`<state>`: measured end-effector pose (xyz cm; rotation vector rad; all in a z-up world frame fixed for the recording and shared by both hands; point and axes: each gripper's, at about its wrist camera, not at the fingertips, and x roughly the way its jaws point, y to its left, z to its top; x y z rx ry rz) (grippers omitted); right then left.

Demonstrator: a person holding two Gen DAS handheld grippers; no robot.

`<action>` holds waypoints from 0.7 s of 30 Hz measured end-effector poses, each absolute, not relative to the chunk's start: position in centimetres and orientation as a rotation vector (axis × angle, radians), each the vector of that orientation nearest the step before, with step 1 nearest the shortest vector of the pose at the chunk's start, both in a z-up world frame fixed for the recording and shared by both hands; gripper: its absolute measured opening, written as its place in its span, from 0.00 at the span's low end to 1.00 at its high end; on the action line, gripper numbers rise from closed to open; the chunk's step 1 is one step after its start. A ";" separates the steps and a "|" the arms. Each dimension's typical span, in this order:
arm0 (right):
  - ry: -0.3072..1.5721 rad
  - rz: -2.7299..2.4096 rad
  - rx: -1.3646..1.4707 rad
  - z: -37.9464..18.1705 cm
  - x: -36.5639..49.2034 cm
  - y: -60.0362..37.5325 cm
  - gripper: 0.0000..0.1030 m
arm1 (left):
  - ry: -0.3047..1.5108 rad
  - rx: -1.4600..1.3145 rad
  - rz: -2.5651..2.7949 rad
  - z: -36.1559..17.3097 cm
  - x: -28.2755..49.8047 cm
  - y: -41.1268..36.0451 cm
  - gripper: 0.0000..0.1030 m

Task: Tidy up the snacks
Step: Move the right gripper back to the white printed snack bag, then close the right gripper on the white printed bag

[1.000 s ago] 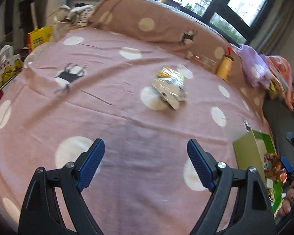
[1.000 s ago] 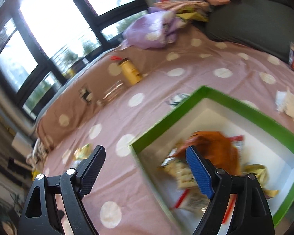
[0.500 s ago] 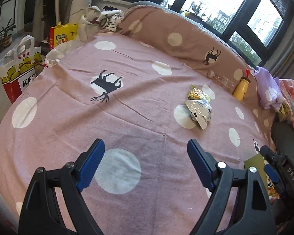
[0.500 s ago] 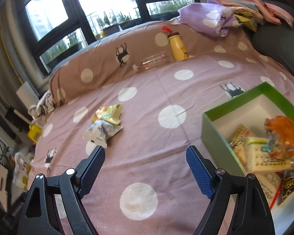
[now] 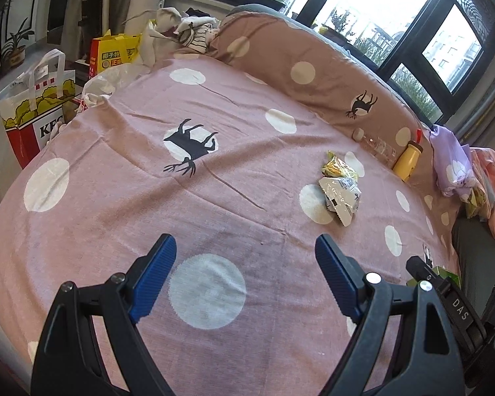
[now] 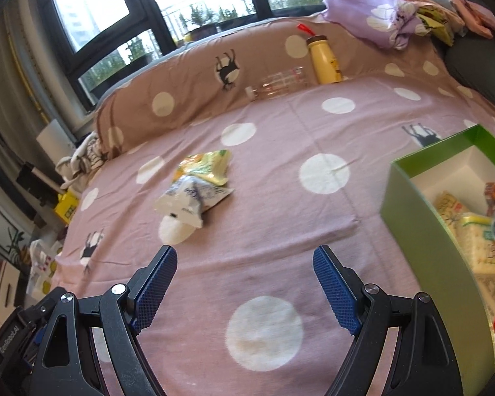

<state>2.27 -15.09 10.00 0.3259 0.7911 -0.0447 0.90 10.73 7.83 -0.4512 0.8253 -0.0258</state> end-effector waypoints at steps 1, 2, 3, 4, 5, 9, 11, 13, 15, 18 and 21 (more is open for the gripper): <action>0.798 -0.041 0.318 9.9 2.5 -14.9 0.82 | 0.827 -0.453 -0.025 7.8 0.9 10.8 0.84; 0.808 -0.038 0.304 9.8 2.7 -14.6 0.82 | 0.827 -0.455 -0.024 7.8 0.9 10.8 0.84; 0.812 -0.036 0.301 9.8 2.8 -14.4 0.82 | 0.827 -0.456 -0.024 7.9 0.9 10.8 0.84; 0.814 -0.023 0.305 9.9 2.8 -14.4 0.82 | 0.826 -0.457 -0.025 7.9 1.0 10.8 0.84; 0.815 -0.008 0.317 9.9 3.0 -14.4 0.83 | 0.826 -0.456 -0.025 7.9 1.0 10.8 0.84; 0.860 0.039 0.373 10.3 5.1 -14.6 0.83 | 0.836 -0.447 -0.009 7.8 1.2 10.8 0.84; 0.895 0.068 0.375 10.6 6.9 -14.2 0.83 | 0.845 -0.447 -0.002 7.7 1.4 10.8 0.84; 0.926 0.078 0.357 10.7 8.9 -13.5 0.83 | 0.854 -0.448 0.002 7.6 1.5 10.8 0.84; 0.954 0.086 0.336 10.7 11.0 -12.8 0.83 | 0.856 -0.445 0.002 7.6 1.5 10.7 0.84; 1.000 0.083 0.296 9.8 14.0 -11.5 0.83 | 0.861 -0.442 0.006 7.5 1.6 10.6 0.84; 1.037 0.057 0.275 8.5 16.1 -11.1 0.83 | 0.879 -0.460 0.025 7.2 1.8 11.0 0.84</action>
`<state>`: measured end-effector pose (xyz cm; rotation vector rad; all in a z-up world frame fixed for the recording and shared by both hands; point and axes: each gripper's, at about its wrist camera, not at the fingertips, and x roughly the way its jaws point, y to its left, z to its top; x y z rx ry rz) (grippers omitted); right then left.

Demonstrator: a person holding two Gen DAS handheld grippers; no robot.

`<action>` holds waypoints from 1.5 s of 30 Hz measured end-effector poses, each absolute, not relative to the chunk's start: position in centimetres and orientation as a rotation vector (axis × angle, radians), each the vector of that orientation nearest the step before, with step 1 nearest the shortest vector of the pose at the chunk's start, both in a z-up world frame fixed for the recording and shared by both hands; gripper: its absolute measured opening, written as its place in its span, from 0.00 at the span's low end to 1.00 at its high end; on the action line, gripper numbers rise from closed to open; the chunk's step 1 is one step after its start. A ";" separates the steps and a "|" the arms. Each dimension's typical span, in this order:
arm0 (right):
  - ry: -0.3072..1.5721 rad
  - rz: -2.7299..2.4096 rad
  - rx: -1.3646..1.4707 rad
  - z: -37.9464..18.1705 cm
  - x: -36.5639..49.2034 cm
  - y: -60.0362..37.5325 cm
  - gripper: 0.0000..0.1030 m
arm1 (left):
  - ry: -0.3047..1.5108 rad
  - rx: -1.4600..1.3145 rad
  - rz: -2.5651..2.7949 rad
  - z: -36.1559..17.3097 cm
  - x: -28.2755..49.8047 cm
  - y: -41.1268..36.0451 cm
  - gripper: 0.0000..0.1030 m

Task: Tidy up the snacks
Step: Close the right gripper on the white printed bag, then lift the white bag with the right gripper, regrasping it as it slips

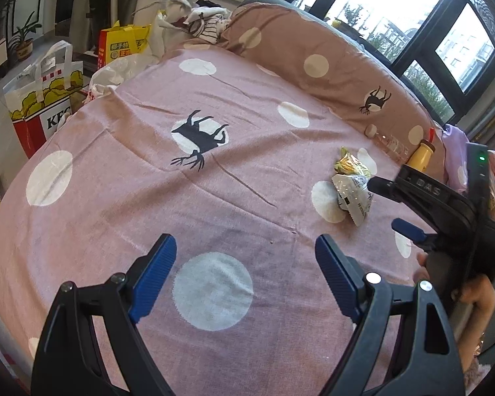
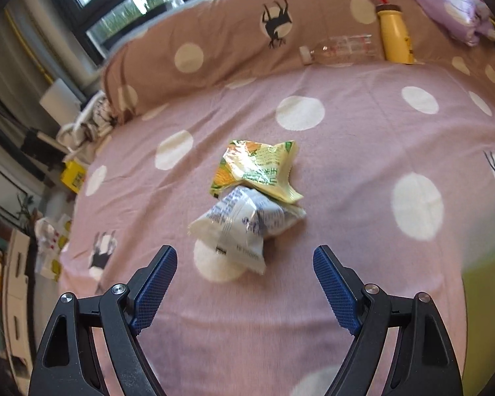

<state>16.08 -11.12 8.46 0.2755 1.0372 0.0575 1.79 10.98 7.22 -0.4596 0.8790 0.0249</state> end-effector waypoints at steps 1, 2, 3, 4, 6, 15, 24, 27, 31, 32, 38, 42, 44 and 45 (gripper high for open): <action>1.047 0.047 0.272 8.1 16.7 -11.1 0.82 | 0.883 -0.467 0.029 7.1 1.8 11.1 0.84; 1.055 0.037 0.269 7.7 17.2 -11.1 0.83 | 0.888 -0.472 0.033 7.0 1.9 11.2 0.84; 1.063 0.031 0.266 7.3 17.8 -11.0 0.83 | 0.893 -0.475 0.035 7.0 1.9 11.3 0.84; 1.069 0.033 0.257 7.0 18.3 -10.8 0.82 | 0.899 -0.478 0.036 6.9 2.0 11.4 0.84; 1.083 0.019 0.230 6.4 19.2 -10.5 0.82 | 0.909 -0.479 0.039 6.7 2.1 11.5 0.84; 1.055 0.083 0.246 5.3 19.9 -10.2 0.64 | 0.920 -0.446 0.031 6.7 2.2 10.8 0.84; 1.033 0.109 0.286 8.9 13.4 -11.0 0.50 | 0.920 -0.437 0.017 6.7 2.1 10.5 0.84; 1.065 0.077 0.342 10.0 9.8 -11.5 0.50 | 0.928 -0.429 0.016 6.5 2.2 10.2 0.84; 1.119 0.081 0.445 9.0 4.8 -12.8 0.50 | 0.935 -0.412 0.008 6.4 2.1 9.6 0.84; 1.126 0.070 0.464 8.6 4.3 -13.1 0.51 | 0.936 -0.405 0.008 6.4 2.1 9.4 0.84; 1.200 0.013 0.486 6.3 2.6 -14.4 0.58 | 0.937 -0.373 -0.024 6.5 1.5 8.0 0.84; 1.117 0.028 0.521 8.0 1.8 -16.3 0.69 | 0.943 -0.363 -0.056 6.5 1.4 7.1 0.84; 1.065 0.046 0.547 8.8 1.4 -17.3 0.76 | 0.955 -0.362 -0.087 6.4 1.4 6.5 0.82; 1.038 0.051 0.561 9.1 1.2 -18.1 0.77 | 0.961 -0.364 -0.102 6.4 1.3 6.1 0.82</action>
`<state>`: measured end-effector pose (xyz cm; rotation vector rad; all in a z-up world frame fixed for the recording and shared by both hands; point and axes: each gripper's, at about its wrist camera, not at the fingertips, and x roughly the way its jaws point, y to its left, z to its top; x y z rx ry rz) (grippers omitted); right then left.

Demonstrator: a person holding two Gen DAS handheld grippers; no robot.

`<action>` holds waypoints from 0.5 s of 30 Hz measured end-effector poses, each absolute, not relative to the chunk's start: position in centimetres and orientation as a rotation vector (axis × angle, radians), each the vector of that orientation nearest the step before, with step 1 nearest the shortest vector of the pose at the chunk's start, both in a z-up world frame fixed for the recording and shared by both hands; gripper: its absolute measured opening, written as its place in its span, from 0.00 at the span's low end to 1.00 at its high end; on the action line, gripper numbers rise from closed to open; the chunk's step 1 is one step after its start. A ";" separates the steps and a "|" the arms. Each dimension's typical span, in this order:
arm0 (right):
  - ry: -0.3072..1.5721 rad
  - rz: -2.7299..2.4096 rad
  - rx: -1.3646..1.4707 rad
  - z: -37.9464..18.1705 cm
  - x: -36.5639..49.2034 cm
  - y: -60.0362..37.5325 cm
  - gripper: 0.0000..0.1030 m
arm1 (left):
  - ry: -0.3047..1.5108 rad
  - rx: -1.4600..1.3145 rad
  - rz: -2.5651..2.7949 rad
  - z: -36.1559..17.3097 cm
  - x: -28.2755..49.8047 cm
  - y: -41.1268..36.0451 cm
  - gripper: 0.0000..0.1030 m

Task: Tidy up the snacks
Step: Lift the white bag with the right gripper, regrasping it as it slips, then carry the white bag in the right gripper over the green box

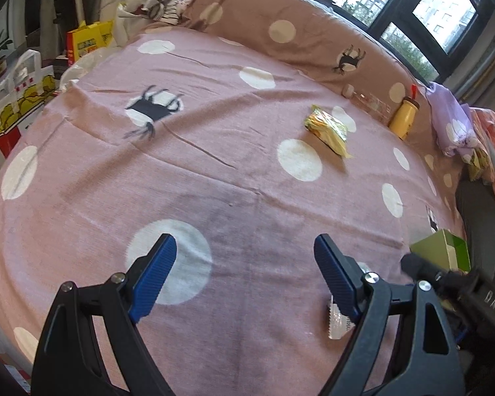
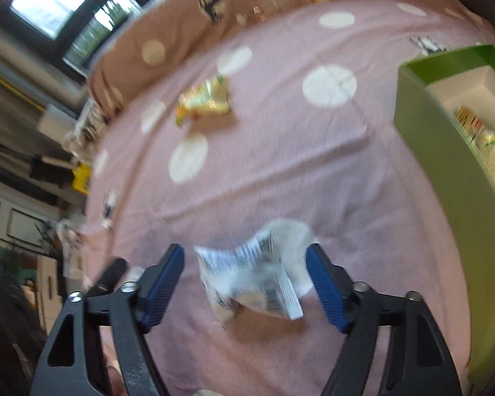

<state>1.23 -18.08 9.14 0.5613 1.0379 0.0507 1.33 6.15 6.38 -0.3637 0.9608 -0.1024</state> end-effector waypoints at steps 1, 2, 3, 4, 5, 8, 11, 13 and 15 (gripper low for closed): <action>1.026 0.051 0.567 9.2 1.2 -18.6 0.77 | 0.972 -0.367 -0.137 6.3 1.3 5.6 0.82; 1.022 0.054 0.570 9.2 1.3 -18.9 0.77 | 0.980 -0.368 -0.164 6.3 1.2 5.2 0.82; 1.020 0.066 0.577 9.1 1.4 -19.3 0.77 | 0.990 -0.368 -0.204 6.2 1.1 4.6 0.81; 1.023 0.091 0.596 8.9 1.5 -19.6 0.77 | 0.994 -0.369 -0.227 6.2 1.0 4.2 0.78; 1.038 0.124 0.625 8.3 1.7 -19.9 0.77 | 1.001 -0.369 -0.262 6.2 0.9 3.5 0.75; 1.080 0.197 0.660 7.3 2.3 -19.7 0.77 | 1.021 -0.367 -0.349 6.0 0.6 1.8 0.68; 1.106 0.241 0.652 6.7 2.8 -19.1 0.77 | 1.059 -0.359 -0.404 5.2 0.5 0.1 0.60; 1.134 0.278 0.664 6.0 3.1 -18.5 0.77 | 1.083 -0.351 -0.426 4.8 0.5 -0.8 0.52; 1.166 0.296 0.667 5.3 3.3 -18.0 0.77 | 1.098 -0.346 -0.443 4.4 0.5 -1.5 0.49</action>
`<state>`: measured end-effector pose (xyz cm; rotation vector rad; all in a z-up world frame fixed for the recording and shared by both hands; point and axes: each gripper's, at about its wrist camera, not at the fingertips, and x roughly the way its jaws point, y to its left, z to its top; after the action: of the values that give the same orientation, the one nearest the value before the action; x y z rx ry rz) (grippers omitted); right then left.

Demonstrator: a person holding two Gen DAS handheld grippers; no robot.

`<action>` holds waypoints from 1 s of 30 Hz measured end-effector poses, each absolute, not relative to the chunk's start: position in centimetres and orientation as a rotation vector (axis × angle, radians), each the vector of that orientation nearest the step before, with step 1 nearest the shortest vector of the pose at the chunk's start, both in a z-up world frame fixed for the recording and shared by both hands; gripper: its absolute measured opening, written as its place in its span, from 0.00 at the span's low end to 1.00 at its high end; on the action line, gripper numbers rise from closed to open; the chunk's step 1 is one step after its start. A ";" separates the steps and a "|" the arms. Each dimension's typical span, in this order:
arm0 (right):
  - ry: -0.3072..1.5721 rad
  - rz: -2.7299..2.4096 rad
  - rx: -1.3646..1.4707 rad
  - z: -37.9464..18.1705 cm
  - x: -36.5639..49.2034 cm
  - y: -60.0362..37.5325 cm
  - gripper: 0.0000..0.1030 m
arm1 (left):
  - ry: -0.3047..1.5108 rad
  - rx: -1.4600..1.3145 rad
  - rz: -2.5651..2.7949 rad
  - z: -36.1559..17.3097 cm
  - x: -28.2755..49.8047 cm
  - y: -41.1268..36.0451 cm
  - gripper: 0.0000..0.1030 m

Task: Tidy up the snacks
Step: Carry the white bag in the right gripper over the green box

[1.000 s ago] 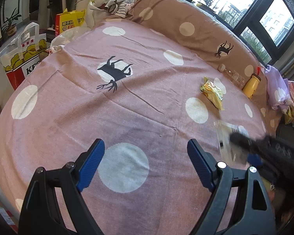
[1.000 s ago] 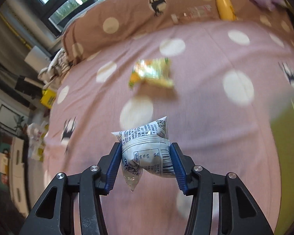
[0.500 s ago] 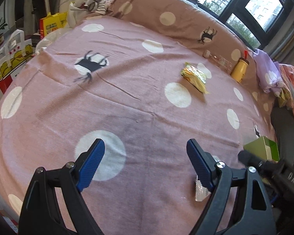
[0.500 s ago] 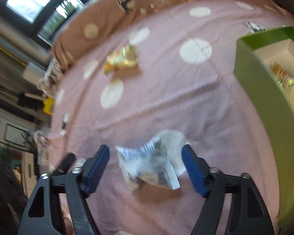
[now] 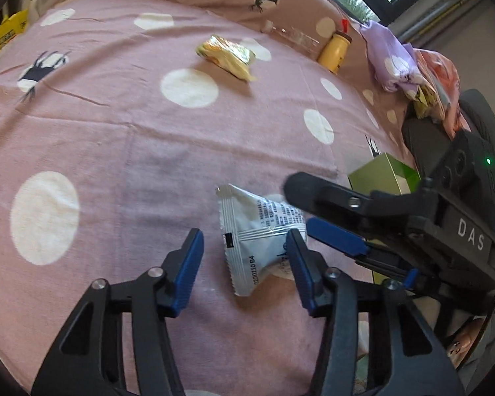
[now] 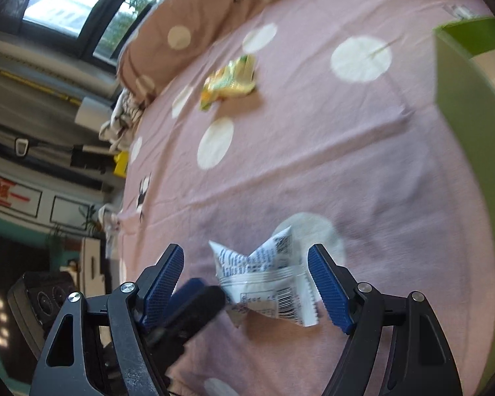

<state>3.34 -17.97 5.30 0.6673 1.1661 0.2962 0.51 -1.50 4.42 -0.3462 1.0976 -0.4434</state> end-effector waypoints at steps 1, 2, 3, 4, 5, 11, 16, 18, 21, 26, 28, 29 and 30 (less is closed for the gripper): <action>1.178 0.300 0.665 5.0 3.4 -17.8 0.77 | 1.100 -0.357 -0.458 4.3 0.5 -1.7 0.49; 1.191 0.304 0.659 4.7 3.5 -17.6 0.77 | 1.103 -0.364 -0.470 4.2 0.5 -1.9 0.48; 1.208 0.303 0.648 4.3 3.7 -17.3 0.77 | 1.106 -0.366 -0.479 4.1 0.5 -2.1 0.48; 1.218 0.294 0.639 4.1 3.8 -17.2 0.77 | 1.108 -0.364 -0.485 4.1 0.5 -2.1 0.48; 1.224 0.285 0.633 3.8 3.8 -17.1 0.76 | 1.108 -0.361 -0.495 4.0 0.5 -2.3 0.48; 1.200 0.281 0.624 3.7 3.7 -17.0 0.61 | 1.087 -0.356 -0.523 4.1 0.3 -3.0 0.42; 1.111 0.270 0.625 6.0 2.6 -18.0 0.59 | 1.018 -0.358 -0.563 5.7 -0.3 -3.6 0.40; 1.051 0.254 0.615 7.7 1.9 -18.8 0.59 | 0.967 -0.347 -0.600 6.9 -0.7 -4.2 0.40; 0.953 0.210 0.610 10.3 0.5 -20.8 0.59 | 0.894 -0.319 -0.668 9.0 -1.3 -6.0 0.40; 0.825 0.113 0.651 12.9 -1.7 -25.4 0.59 | 0.825 -0.252 -0.791 11.3 -1.6 -10.4 0.39; 0.783 0.064 0.679 13.3 -2.7 -27.3 0.59 | 0.813 -0.221 -0.837 11.8 -1.6 -12.1 0.39; 0.769 0.045 0.689 13.4 -2.9 -28.1 0.59 | 0.809 -0.199 -0.865 12.1 -1.7 -13.3 0.39; 0.752 0.014 0.703 13.5 -3.3 -29.0 0.59 | 0.807 -0.184 -0.884 12.2 -1.7 -14.1 0.39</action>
<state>-3.30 -29.04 13.55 0.7027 0.7520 0.0139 -1.73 -14.09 12.16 -0.1841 0.8074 -0.8839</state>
